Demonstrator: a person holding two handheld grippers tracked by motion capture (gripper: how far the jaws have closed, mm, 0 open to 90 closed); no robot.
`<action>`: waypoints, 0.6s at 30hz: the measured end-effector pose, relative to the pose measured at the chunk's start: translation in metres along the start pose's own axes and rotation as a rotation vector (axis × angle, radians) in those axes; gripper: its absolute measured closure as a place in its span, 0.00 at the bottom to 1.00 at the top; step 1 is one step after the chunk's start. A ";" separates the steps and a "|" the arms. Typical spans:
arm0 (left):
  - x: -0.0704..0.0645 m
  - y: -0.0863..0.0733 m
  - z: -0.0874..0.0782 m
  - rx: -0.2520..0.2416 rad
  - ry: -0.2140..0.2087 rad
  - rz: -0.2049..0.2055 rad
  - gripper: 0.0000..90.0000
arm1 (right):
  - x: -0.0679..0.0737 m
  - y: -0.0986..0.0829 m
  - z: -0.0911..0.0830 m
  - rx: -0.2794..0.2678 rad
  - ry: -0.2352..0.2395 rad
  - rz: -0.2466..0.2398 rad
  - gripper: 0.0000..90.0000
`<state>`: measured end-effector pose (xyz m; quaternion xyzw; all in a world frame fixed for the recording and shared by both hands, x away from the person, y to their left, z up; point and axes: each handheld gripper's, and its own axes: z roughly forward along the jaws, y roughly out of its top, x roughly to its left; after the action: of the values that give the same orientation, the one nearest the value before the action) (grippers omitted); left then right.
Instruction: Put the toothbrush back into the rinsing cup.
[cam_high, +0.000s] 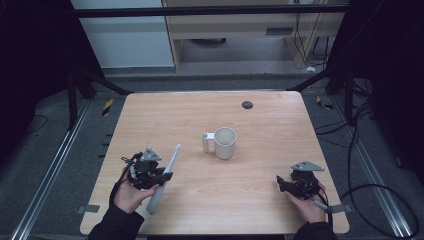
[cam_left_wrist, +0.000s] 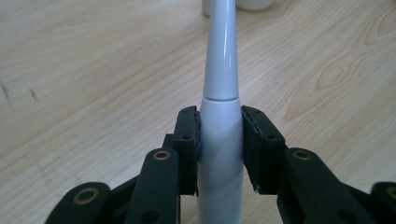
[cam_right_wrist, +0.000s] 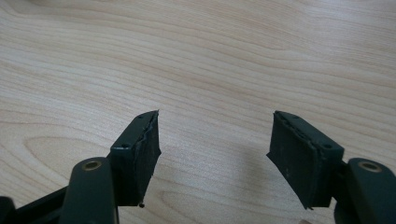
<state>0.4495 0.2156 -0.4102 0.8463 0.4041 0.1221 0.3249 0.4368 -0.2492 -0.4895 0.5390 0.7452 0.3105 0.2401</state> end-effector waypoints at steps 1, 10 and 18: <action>0.000 0.002 -0.003 -0.012 0.003 0.004 0.75 | 0.000 0.000 0.000 0.000 0.000 0.000 0.37; 0.004 0.019 -0.014 -0.118 0.036 -0.003 0.75 | -0.001 0.000 0.000 -0.001 0.001 0.002 0.37; 0.011 0.037 -0.014 -0.218 0.079 -0.026 0.75 | 0.000 0.000 0.000 -0.007 -0.001 0.002 0.37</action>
<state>0.4719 0.2130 -0.3757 0.7951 0.4121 0.1945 0.4002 0.4370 -0.2495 -0.4894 0.5390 0.7435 0.3133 0.2420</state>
